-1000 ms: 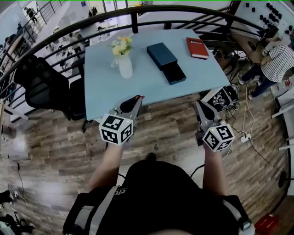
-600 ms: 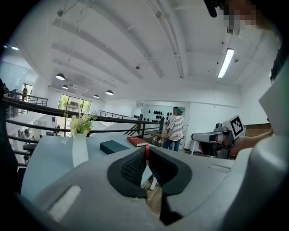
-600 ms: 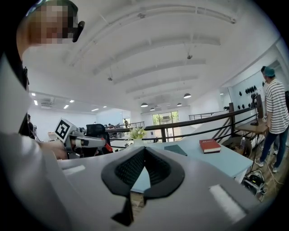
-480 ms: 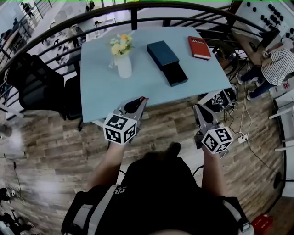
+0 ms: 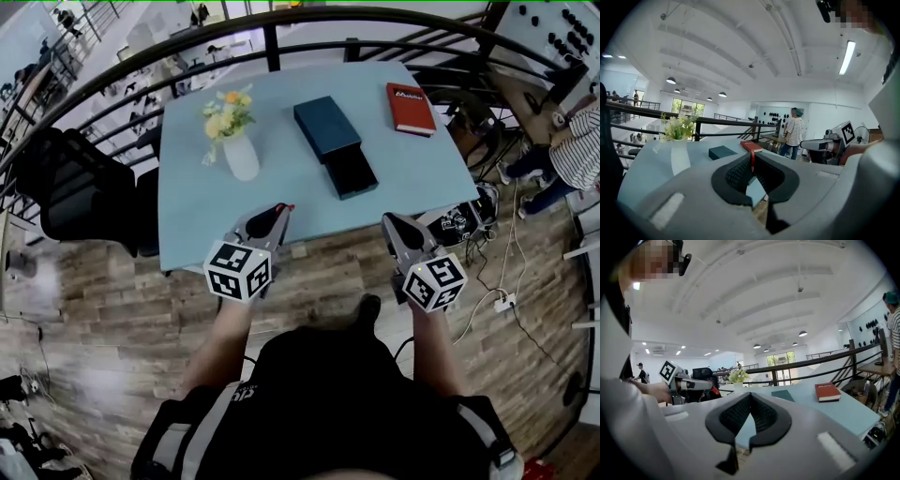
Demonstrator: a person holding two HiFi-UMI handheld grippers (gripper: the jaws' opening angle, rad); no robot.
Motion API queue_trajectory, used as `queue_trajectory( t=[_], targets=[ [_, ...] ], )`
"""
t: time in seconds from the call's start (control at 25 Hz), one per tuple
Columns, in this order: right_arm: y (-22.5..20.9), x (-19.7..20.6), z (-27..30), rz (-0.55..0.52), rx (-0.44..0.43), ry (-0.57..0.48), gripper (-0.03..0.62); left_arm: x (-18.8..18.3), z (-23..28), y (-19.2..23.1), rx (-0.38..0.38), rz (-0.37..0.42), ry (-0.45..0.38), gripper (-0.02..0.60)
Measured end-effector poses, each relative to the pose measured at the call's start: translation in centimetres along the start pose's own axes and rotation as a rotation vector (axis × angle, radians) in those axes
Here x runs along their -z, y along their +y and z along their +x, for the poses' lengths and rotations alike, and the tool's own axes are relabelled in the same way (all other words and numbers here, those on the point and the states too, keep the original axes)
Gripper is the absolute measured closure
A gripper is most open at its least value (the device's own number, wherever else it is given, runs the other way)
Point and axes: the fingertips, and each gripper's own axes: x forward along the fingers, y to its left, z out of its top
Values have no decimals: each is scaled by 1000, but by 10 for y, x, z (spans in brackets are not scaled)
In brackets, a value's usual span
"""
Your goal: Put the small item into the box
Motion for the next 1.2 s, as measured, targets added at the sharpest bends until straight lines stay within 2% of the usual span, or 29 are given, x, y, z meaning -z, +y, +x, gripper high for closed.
queue_trajectory(
  t=[0.4, 0.72, 0.88, 1.2],
  targets=[
    [-125, -29, 0, -9, -126, 27, 592, -33, 115, -59, -68, -24, -24, 561],
    [-162, -44, 5, -12, -220, 20, 592, -28, 157, -79, -131, -57, -23, 561],
    [-168, -42, 23, -8, -239, 41, 592, -28, 167, -67, -141, -66, -21, 561],
    [-163, -37, 86, 0, -230, 85, 592, -40, 174, -2, -141, -83, -47, 561]
  ],
)
